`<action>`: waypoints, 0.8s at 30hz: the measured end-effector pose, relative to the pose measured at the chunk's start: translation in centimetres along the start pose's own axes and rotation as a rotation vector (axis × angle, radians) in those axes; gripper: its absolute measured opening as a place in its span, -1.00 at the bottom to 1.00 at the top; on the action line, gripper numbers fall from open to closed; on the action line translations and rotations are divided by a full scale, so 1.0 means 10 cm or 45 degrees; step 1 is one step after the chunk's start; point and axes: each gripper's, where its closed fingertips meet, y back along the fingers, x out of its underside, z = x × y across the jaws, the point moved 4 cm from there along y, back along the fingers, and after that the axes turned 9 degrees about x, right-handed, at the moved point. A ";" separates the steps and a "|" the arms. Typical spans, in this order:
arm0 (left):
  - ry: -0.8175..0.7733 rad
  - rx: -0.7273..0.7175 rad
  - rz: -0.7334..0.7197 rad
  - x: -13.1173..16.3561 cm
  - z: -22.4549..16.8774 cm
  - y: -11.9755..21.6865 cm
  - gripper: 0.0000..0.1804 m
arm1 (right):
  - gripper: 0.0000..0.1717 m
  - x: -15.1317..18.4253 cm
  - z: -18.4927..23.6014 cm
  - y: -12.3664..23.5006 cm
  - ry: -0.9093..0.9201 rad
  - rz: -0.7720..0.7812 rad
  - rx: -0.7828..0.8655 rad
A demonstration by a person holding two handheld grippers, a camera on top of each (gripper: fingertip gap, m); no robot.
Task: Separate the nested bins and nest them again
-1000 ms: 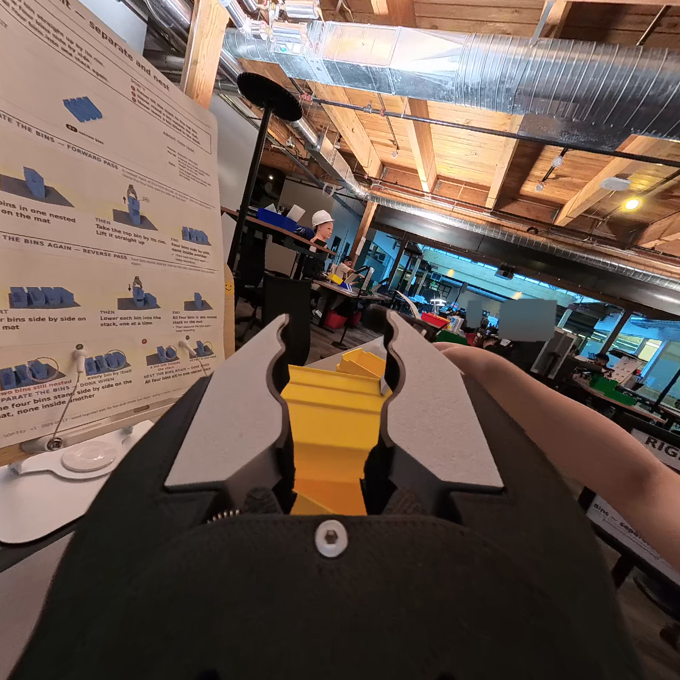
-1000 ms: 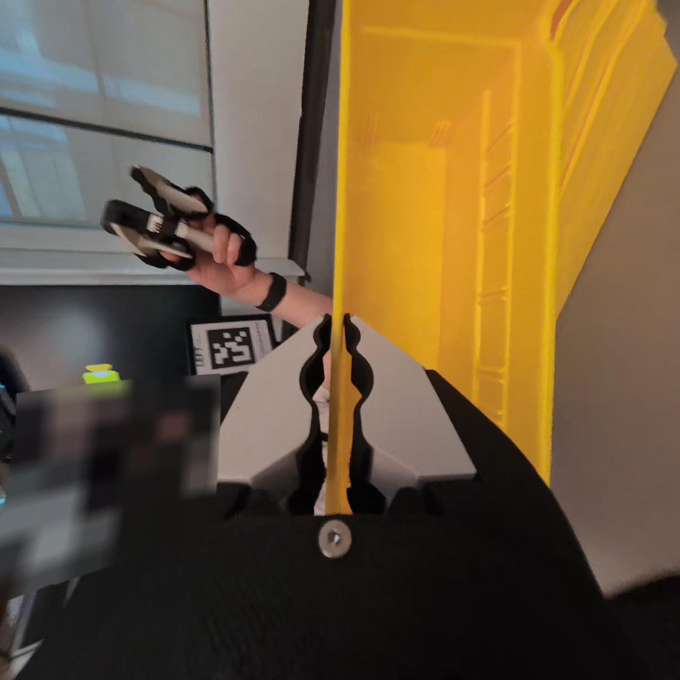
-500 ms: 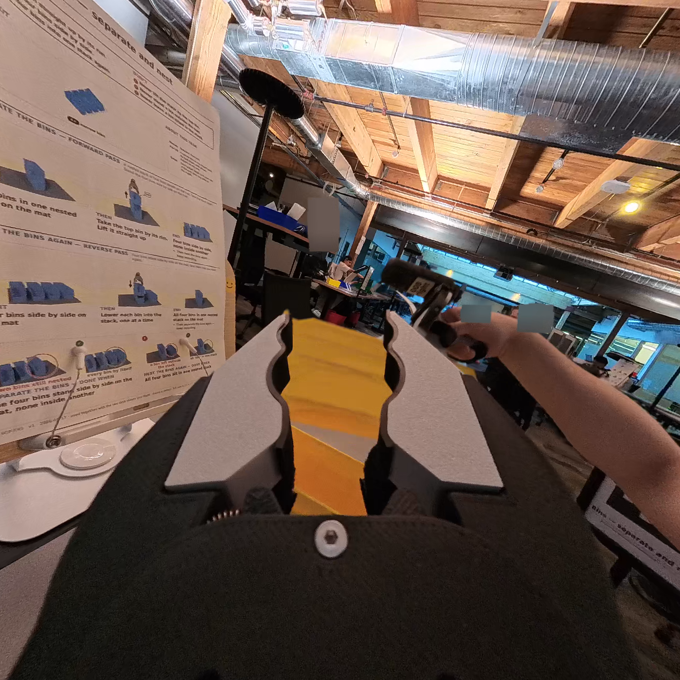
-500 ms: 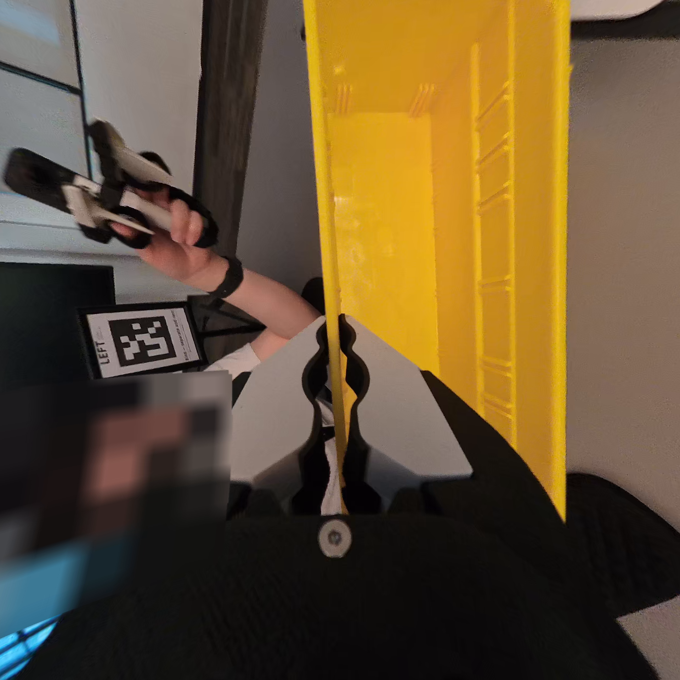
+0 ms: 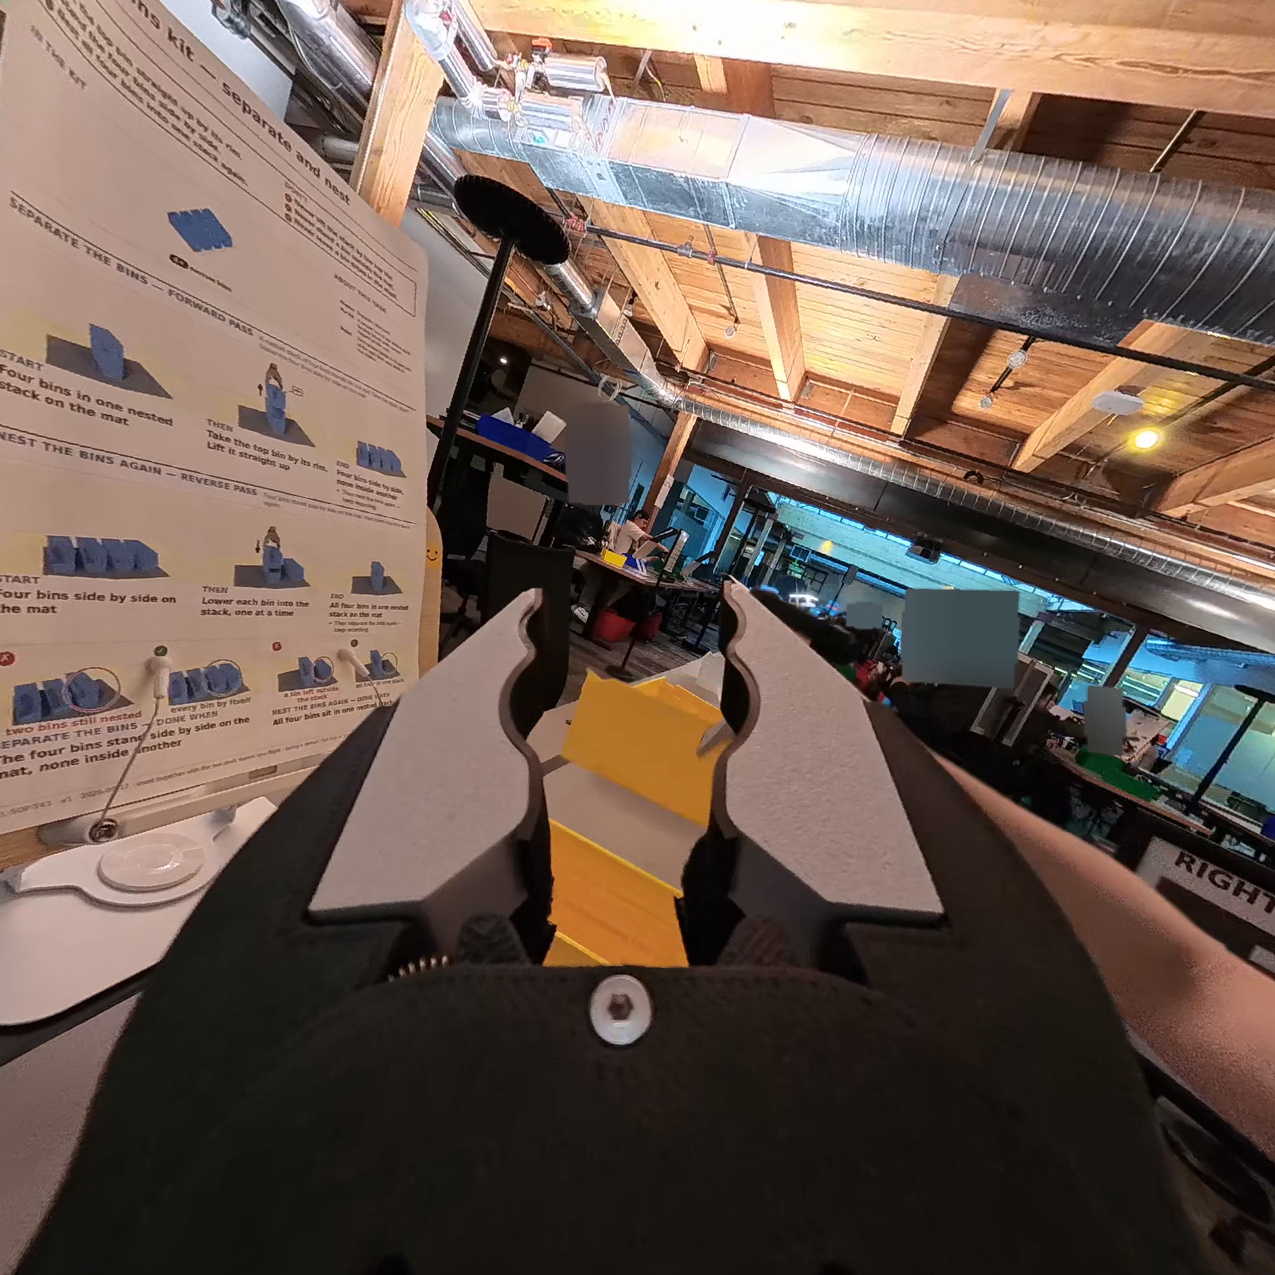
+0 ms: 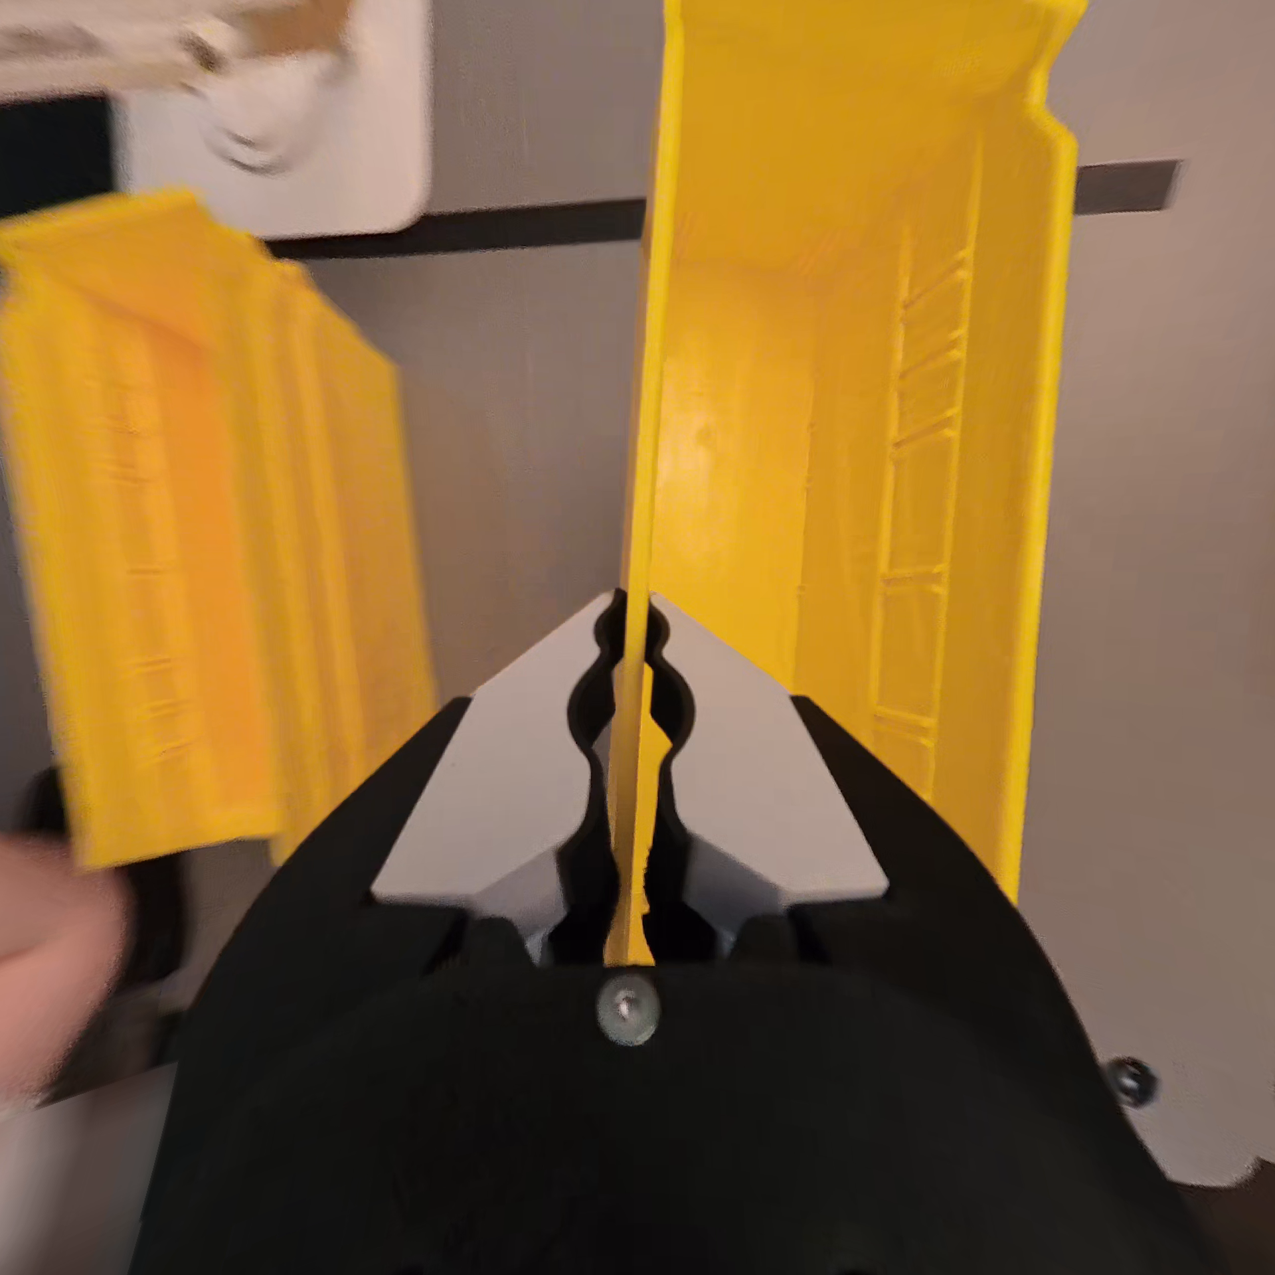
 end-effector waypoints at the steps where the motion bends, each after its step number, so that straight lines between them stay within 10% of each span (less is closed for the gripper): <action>1: 0.002 -0.001 0.000 0.00 0.00 0.00 -0.47 | -0.97 0.06 -0.02 -0.16 0.026 0.006 0.078; 16: -0.047 -0.034 0.145 0.23 -0.09 -0.32 -0.46 | -0.95 0.44 0.75 -1.16 0.145 0.163 0.129; 24: -0.135 -0.212 0.358 0.58 -0.02 -0.62 -0.29 | -0.59 -0.09 0.75 -0.28 0.323 -0.349 -0.117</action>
